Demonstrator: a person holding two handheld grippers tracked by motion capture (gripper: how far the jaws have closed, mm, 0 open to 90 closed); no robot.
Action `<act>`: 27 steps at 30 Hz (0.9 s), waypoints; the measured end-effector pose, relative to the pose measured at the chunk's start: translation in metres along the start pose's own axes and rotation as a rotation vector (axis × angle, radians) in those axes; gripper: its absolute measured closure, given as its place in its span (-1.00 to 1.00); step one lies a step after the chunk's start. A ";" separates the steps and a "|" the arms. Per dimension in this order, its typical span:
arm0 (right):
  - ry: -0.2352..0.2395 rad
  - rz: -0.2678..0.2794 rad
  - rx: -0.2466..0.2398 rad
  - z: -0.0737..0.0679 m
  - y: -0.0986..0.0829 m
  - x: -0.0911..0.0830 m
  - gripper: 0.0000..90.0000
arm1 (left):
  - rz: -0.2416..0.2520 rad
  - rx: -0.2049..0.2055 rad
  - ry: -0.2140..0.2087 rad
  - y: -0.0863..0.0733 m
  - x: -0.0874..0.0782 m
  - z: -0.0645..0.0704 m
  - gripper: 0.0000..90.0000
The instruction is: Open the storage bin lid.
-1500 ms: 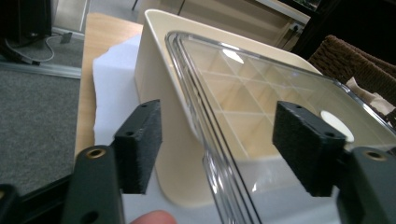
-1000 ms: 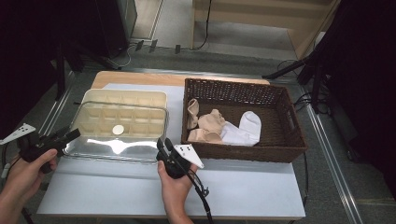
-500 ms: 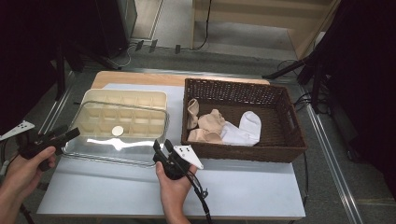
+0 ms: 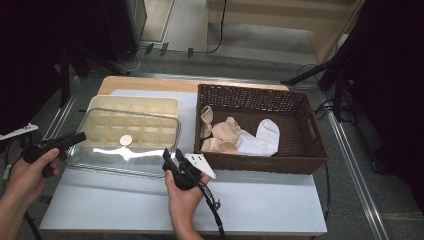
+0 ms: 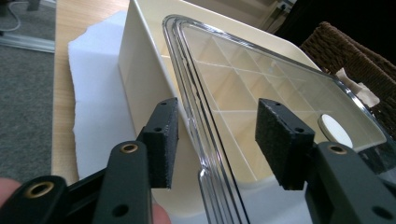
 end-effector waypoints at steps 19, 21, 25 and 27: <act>-0.012 -0.019 -0.010 0.003 0.001 -0.006 0.60 | 0.052 0.015 0.012 -0.004 -0.021 0.007 0.43; -0.011 -0.023 -0.007 0.003 0.001 -0.007 0.62 | 0.061 0.012 0.009 -0.003 -0.024 0.009 0.44; -0.014 -0.027 -0.015 0.004 0.000 -0.008 0.64 | 0.080 0.007 0.010 -0.003 -0.029 0.013 0.45; -0.016 -0.026 -0.013 0.004 0.001 -0.008 0.65 | 0.077 0.012 0.010 -0.005 -0.030 0.015 0.45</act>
Point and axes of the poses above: each handheld gripper's, and its own axes: x roughly forward along the jaws, y roughly out of its top, z roughly to its right, the point moved 10 cm from there along x, roughly forward along the jaws, and after that the axes turned 5 degrees about x, right-handed, at the moved point
